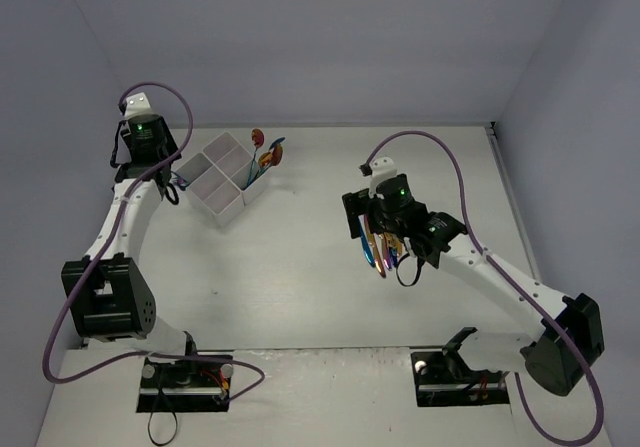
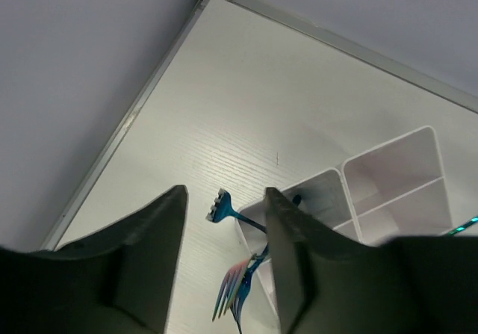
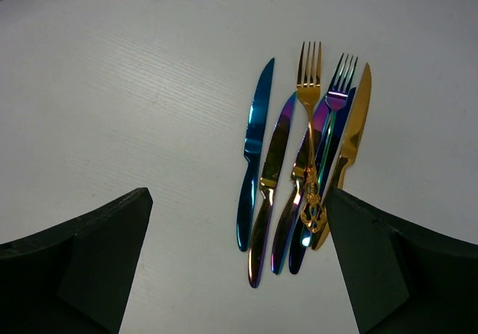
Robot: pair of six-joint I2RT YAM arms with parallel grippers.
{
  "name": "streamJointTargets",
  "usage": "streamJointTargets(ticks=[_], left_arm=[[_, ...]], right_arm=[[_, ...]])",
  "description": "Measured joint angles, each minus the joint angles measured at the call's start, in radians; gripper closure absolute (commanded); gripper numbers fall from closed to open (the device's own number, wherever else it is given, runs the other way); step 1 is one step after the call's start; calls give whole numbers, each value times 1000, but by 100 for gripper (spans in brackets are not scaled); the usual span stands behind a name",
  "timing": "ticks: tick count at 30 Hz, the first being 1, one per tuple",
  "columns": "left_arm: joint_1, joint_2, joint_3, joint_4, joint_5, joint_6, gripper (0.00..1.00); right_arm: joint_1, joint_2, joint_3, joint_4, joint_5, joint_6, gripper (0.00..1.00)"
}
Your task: Sort the eating utensils into containers
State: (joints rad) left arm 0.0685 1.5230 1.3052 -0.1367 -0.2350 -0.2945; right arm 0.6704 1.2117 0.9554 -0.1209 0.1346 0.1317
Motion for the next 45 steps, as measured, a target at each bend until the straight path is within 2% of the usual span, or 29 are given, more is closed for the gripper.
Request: streamJointTargets(ticks=[5,8,13,16,18,27,34,38,42,45], left_arm=[[-1,-97,1,-81,53,-26,39],[-9,-169,5,-144,96,-45,36],[-95,-304,-18,-237,190,-62,36],[-166,-391,-78,-274,251,-70,36],[-203,-434,-125,-299,286,-78,36],[-258,-483,-331,-380,396,-118,36],[-278,-484,-352,-401,426,-129,36],[-278,-482,-352,-401,429,-128,36],[-278,-470,-352,-401,432,-128,36],[-278,-456,-352,-401,437,-127,36]], right_arm=[[-98,78,23,-12,-30,11,10],[-176,160,59,-13,-65,26,17],[-259,293,106,-19,-114,39,41],[-276,362,123,-19,-137,38,57],[-280,409,135,-19,-148,35,64],[-283,569,186,-18,-157,-11,70],[-283,654,228,-15,-154,-39,72],[-283,679,233,-14,-136,-52,77],[-284,692,245,-10,-118,-57,86],[-283,696,249,-6,-111,-60,97]])
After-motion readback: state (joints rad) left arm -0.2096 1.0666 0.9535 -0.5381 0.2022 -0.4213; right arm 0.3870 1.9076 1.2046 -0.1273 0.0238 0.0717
